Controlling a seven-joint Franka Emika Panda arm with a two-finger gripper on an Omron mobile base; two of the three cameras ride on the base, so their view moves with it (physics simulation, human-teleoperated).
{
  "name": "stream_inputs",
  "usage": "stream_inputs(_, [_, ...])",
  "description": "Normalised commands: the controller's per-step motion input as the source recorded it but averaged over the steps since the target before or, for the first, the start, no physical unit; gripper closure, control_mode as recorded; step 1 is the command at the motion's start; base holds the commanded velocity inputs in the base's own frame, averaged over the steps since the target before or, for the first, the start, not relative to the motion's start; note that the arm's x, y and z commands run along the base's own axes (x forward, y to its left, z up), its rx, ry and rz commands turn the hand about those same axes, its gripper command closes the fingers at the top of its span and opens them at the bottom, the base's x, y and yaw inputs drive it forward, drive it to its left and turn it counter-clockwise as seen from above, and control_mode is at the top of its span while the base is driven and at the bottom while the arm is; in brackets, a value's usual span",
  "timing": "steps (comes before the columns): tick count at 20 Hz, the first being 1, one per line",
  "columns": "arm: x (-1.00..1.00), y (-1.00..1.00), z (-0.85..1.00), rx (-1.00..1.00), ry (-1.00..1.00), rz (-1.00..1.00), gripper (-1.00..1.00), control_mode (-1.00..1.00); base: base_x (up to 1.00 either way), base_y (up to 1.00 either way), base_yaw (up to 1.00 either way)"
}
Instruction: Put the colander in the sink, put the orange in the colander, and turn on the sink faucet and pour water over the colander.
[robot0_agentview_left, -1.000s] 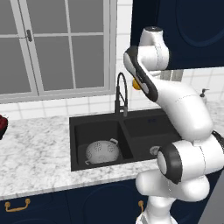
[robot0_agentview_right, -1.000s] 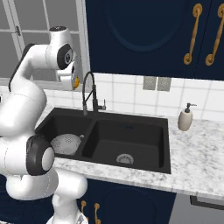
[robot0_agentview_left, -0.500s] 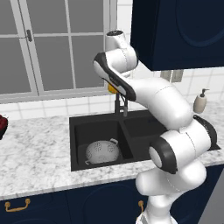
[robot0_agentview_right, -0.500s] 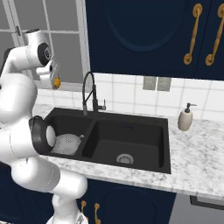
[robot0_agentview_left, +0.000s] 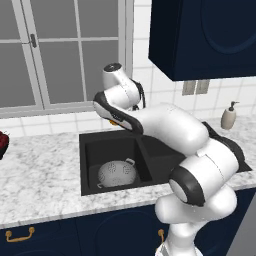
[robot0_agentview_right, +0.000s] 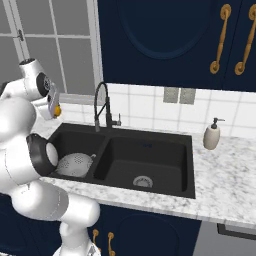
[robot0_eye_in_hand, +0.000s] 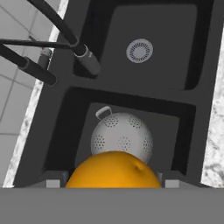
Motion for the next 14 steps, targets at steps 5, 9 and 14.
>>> stream_inputs(5, [0.44, 0.09, -0.72, 0.01, 0.01, 0.16, 1.00, -1.00, 0.00, 0.00, 0.00])
stream_inputs(9, [0.54, 0.08, -0.48, 0.02, 0.17, 0.19, 1.00, -1.00, 0.00, 0.00, 0.00])
stream_inputs(14, [0.63, 0.23, -0.43, 0.00, 0.26, 0.15, 1.00, -1.00, 0.00, 0.00, 0.00])
